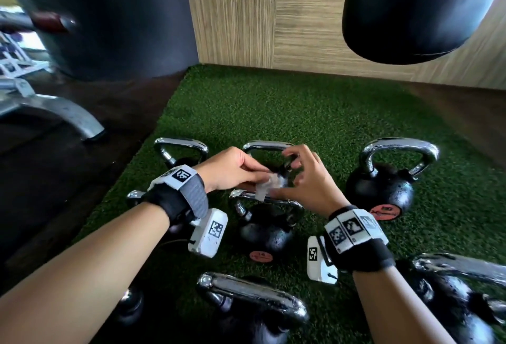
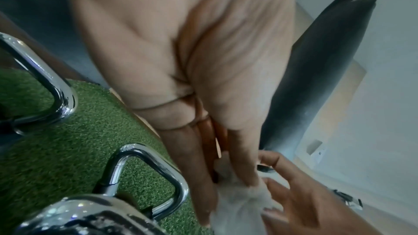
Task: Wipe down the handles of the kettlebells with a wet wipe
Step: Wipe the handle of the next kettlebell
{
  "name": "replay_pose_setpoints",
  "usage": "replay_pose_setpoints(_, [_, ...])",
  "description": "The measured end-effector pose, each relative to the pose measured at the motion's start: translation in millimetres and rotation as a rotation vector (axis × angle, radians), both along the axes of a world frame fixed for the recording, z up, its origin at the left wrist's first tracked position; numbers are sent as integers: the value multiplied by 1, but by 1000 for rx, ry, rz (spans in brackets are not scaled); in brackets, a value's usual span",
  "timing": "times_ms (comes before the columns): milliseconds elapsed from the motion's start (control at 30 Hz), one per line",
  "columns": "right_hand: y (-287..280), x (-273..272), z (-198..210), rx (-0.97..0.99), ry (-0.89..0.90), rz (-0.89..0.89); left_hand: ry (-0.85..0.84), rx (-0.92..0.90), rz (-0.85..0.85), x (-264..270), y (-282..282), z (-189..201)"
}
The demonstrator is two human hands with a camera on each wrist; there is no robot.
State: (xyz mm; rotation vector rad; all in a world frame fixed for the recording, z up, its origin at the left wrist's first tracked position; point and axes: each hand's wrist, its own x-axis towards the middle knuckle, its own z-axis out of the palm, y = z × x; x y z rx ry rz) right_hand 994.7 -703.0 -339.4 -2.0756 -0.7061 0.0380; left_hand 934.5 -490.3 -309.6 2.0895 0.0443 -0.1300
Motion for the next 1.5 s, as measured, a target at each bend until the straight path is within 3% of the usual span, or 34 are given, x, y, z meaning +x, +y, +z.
replay_pose_setpoints(100, [-34, 13, -36, -81, 228, -125, -109, 202, 15, 1, 4, -9])
replay_pose_setpoints(200, [-49, 16, -83, -375, 391, -237, -227, 379, -4, 6, -2, -21])
replay_pose_setpoints(300, [-38, 9, -122, -196, 541, -161, -269, 466, -35, 11, -13, -37])
replay_pose_setpoints(467, [-16, -7, -152, 71, 506, -223, -346, 507, -68, 7, -15, -55])
replay_pose_setpoints(667, [-18, -10, -155, 66, 411, -227, -512, 601, 78, -14, 9, -60])
replay_pose_setpoints(800, [-19, -10, -160, 95, 406, -238, -563, 702, -9, -24, 9, -66])
replay_pose_setpoints(967, [-18, -9, -171, 157, 419, -239, -300, 566, 318, -38, 40, -87])
replay_pose_setpoints(1033, [-17, -9, -173, 161, 412, -240, -161, 489, 329, -42, 49, -99])
replay_pose_setpoints(1233, [-17, -9, -174, 175, 404, -227, -189, 81, 362, -41, 55, -127])
replay_pose_setpoints(1367, [-20, -6, -175, 156, 419, -227, -73, -141, 365, -38, 56, -140])
replay_pose_setpoints(1500, [-19, -6, -171, 129, 446, -229, 25, -148, 326, -35, 48, -150])
